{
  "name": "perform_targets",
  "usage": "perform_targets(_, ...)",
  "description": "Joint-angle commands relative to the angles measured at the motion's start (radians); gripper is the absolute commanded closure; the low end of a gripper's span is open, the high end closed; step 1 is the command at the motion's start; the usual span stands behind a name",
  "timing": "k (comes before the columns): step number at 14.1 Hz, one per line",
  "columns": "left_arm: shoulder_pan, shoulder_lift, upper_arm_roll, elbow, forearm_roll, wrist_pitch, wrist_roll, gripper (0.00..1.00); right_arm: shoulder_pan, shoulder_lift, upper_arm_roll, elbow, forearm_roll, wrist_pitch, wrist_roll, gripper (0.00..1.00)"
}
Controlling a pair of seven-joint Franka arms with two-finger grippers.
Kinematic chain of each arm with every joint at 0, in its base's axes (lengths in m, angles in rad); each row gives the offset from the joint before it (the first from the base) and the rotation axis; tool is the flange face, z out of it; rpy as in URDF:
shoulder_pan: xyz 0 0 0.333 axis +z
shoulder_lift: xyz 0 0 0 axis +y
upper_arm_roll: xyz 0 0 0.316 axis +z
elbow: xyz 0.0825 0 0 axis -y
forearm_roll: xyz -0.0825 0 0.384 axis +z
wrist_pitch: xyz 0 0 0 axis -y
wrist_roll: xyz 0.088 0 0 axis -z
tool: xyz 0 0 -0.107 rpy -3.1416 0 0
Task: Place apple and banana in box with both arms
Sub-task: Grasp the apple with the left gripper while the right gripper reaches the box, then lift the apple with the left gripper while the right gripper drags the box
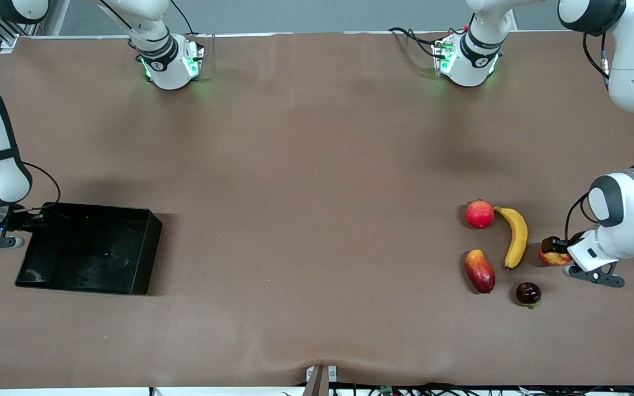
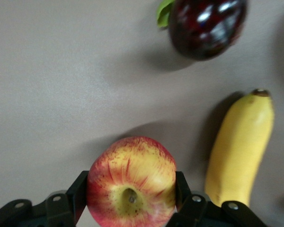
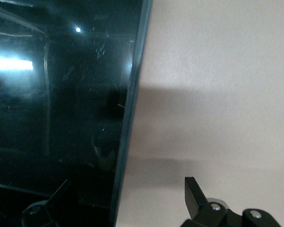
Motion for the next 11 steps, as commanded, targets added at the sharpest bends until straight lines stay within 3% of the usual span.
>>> perform_targets(1,-0.004,-0.096,-0.034,-0.008,-0.002,-0.092,-0.007,1.0,-0.007,0.025,0.013,0.042,0.054,0.002,-0.021,0.05)
perform_targets(2,-0.004,-0.121,-0.045,-0.006,-0.002,-0.118,-0.024,1.0,-0.005,0.025,0.013,0.045,0.054,0.001,-0.023,0.53)
perform_targets(3,-0.004,-0.141,-0.056,-0.005,-0.002,-0.146,-0.048,1.0,-0.001,0.027,0.013,0.047,0.054,-0.001,-0.023,0.9)
perform_targets(4,-0.004,-0.161,-0.072,-0.005,0.0,-0.167,-0.079,1.0,0.002,0.025,0.013,0.05,0.053,-0.001,-0.021,1.0)
perform_targets(11,-0.007,-0.28,-0.213,-0.005,0.014,-0.364,-0.421,1.0,0.019,0.017,0.013,0.079,0.053,-0.013,-0.018,1.0)
